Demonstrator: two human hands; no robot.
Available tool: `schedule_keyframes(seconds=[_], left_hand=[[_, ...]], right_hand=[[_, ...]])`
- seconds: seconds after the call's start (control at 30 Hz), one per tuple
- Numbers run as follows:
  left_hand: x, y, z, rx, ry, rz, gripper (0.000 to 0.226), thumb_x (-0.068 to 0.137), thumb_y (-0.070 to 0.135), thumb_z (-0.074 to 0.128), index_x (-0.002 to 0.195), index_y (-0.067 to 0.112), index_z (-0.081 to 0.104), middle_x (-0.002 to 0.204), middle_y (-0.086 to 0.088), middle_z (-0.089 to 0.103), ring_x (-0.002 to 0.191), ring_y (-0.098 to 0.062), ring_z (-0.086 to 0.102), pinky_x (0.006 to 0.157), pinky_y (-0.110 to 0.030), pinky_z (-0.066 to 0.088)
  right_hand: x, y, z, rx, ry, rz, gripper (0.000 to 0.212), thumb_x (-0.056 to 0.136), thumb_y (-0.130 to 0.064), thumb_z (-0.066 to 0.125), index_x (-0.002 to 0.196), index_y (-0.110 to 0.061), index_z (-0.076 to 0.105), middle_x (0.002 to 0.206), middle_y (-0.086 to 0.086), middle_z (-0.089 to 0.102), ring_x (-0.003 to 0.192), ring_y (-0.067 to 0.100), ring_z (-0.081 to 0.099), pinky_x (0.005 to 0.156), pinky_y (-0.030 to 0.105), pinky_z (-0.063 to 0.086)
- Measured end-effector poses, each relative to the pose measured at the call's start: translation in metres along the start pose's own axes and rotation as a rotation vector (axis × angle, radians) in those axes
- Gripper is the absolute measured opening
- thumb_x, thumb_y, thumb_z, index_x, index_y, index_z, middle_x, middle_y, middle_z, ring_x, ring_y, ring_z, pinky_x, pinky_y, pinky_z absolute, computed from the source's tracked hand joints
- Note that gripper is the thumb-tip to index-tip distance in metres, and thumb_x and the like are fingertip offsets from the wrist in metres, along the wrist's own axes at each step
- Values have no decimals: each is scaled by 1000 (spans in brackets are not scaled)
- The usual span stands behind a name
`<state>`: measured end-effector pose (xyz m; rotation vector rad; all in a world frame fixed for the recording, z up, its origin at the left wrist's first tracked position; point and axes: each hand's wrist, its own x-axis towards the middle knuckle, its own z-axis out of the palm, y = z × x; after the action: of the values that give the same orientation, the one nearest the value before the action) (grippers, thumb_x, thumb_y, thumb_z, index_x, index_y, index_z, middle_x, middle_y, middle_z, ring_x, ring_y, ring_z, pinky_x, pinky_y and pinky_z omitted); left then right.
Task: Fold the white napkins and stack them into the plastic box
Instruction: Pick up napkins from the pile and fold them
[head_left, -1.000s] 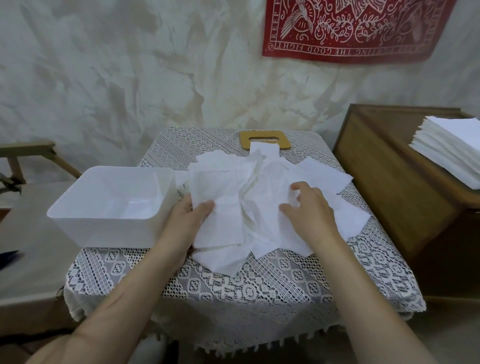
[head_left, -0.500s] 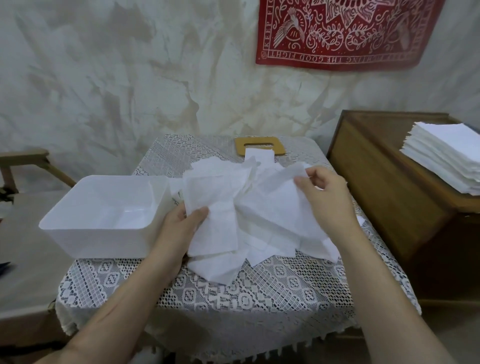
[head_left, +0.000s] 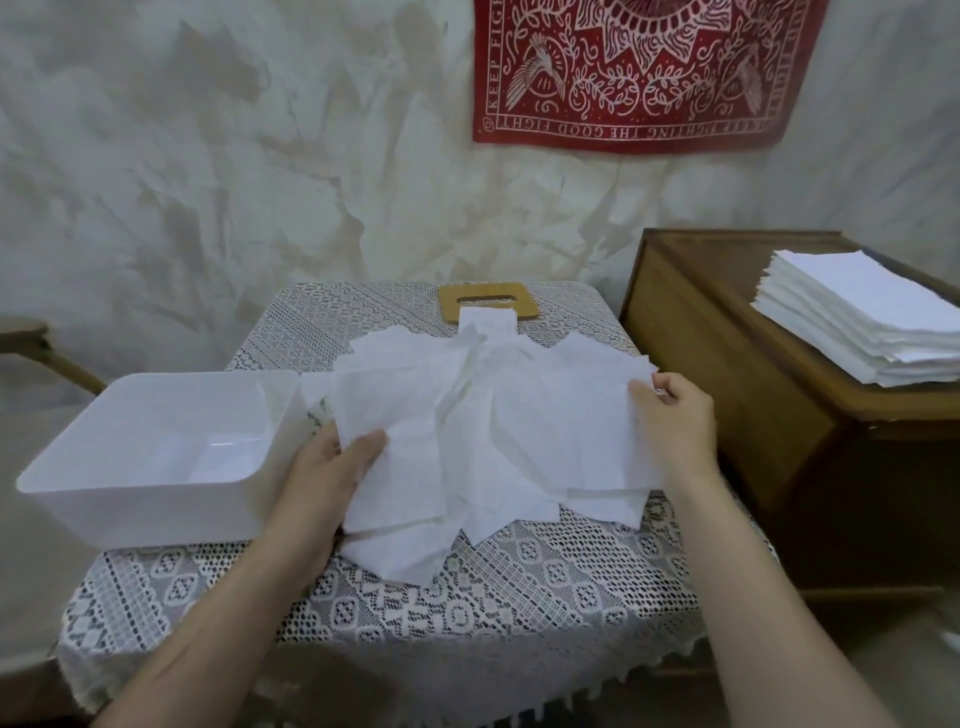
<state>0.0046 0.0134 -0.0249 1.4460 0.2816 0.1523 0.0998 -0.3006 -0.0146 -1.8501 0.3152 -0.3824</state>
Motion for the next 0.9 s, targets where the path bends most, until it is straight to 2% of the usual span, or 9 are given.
schedule_keyframes(seconds=[0.1,0.17,0.23,0.3,0.4,0.47,0.6,0.73,0.9], left_hand=[[-1,1,1,2,-2,4,19,102,17,60,119,13,68,108,-6,80,101,-29,75,91,-47,57],[-1,1,2,3,-5,13,19,102,16,60,119,14,68,109,-5,80,101,-28,76,90,-46,57],[0,1,2,0,0,16,19,102,15,60,119,15,68,108,-4,80,101,-27,75,89,-45,57],[1,1,3,-4,9,11,18,102,15,60,118,15,68,107,-3,80,99,-26,76,88,-43,57],[1,1,3,-8,4,11,18,102,14,60,118,16,68,107,-2,80,98,-23,76,85,-41,57],[1,0,2,-8,3,8,19,102,14,60,119,16,68,107,-2,80,99,-23,76,86,-41,57],[3,-1,1,-5,14,-2,24,101,16,61,124,13,67,112,-6,79,105,-29,74,94,-49,57],[4,-2,0,-4,12,-2,25,101,16,62,125,12,67,113,-7,78,106,-30,74,97,-52,56],[4,-2,2,16,-5,12,22,101,16,61,123,15,67,112,-5,79,106,-29,74,93,-48,57]], right_hand=[[8,3,-11,-79,-206,82,42,82,-34,76,106,-1,66,102,21,72,89,40,70,73,38,49],[9,1,-16,-226,-305,67,59,74,-37,75,115,4,61,112,24,69,99,43,69,79,47,55],[4,-7,-18,-262,-307,11,61,70,-41,71,108,5,61,105,26,68,80,32,66,69,43,50],[-2,-19,-17,-241,-276,-42,52,71,-42,72,85,4,53,83,32,53,68,23,45,65,37,33],[-14,-32,-7,-177,-296,-150,50,89,-28,73,65,-18,30,58,0,26,57,18,26,62,35,21],[-22,-37,6,-139,-311,-193,56,91,-28,72,59,-23,27,48,-11,23,43,12,28,58,34,28],[-39,-36,36,-96,-386,-180,49,91,-37,73,61,-19,37,50,-10,40,49,17,61,64,42,53],[-47,-36,47,-188,-485,-176,52,81,-70,64,78,-18,68,74,-8,72,73,18,69,73,40,54],[-22,-23,28,-231,-287,-102,27,93,-42,67,80,-19,69,70,-6,73,65,17,68,78,49,61]])
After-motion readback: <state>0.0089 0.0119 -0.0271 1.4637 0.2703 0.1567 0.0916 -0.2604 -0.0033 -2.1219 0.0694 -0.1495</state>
